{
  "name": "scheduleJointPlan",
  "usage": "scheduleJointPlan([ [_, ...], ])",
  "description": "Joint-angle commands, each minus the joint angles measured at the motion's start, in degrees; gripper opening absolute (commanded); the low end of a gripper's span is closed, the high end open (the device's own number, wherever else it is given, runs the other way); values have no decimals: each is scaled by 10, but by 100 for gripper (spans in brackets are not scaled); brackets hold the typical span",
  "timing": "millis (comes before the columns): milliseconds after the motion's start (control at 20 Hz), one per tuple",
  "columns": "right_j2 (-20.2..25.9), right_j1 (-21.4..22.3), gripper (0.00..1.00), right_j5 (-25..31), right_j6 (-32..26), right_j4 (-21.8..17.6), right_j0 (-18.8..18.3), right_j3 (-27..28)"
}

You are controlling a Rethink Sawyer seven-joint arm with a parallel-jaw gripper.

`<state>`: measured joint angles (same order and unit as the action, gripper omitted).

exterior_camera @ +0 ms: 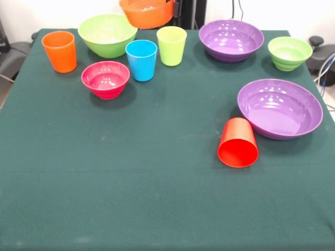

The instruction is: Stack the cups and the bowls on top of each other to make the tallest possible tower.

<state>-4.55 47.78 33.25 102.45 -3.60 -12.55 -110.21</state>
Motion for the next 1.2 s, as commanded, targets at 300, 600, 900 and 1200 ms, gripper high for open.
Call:
scheduleJointPlan([
  [300,21,-57,0,-98,113,18,10,-46],
  [600,14,-87,0,-143,119,15,16,-43],
  [900,9,-102,0,-166,117,17,21,-41],
  [1200,11,-101,0,-169,116,22,21,-49],
])
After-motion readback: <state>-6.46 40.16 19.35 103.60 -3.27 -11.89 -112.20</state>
